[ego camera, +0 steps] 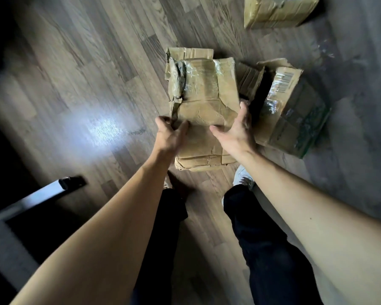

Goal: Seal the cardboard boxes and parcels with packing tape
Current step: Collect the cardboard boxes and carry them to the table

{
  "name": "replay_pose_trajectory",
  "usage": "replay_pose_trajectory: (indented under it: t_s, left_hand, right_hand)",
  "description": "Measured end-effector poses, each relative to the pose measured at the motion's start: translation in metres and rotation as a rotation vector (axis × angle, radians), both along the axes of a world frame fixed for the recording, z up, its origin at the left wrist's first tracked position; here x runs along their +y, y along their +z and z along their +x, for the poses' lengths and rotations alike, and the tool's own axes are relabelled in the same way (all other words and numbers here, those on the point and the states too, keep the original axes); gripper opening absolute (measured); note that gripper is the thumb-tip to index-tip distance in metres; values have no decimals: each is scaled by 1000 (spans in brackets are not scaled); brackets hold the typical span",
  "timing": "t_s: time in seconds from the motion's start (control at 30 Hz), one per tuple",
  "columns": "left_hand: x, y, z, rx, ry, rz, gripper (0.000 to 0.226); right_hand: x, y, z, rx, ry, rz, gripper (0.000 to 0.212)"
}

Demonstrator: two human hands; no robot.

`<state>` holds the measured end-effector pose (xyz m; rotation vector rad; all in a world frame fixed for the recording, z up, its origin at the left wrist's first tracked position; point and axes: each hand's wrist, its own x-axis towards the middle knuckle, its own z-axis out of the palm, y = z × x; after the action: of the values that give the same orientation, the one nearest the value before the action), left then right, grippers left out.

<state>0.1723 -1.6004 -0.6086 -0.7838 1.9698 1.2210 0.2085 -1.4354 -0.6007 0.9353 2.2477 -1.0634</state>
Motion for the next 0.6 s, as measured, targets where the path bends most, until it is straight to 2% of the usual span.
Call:
replay_pose_trajectory:
  t_s: [0.3,0.37,0.47,0.53,0.6]
  left_hand:
    - [-59,161,0,171,153,101,28]
    - [-72,202,5,254,116,80,21]
    - [-85,268,18,413,17,151,18]
    - [-93,308,27,505,-67,240,25]
    - [-100,335,33,588,-190,265,40]
  right_hand:
    - [-36,161,-6,83,-24,-90,93]
    - [-47,200,-10,38,-94,-160,94]
    - [-65,250,-12,-72,-186,-259,114]
    - [-77,276,-13,-83,-276,-365,119]
    - [-87,298,-11,-74,-371,-499,112]
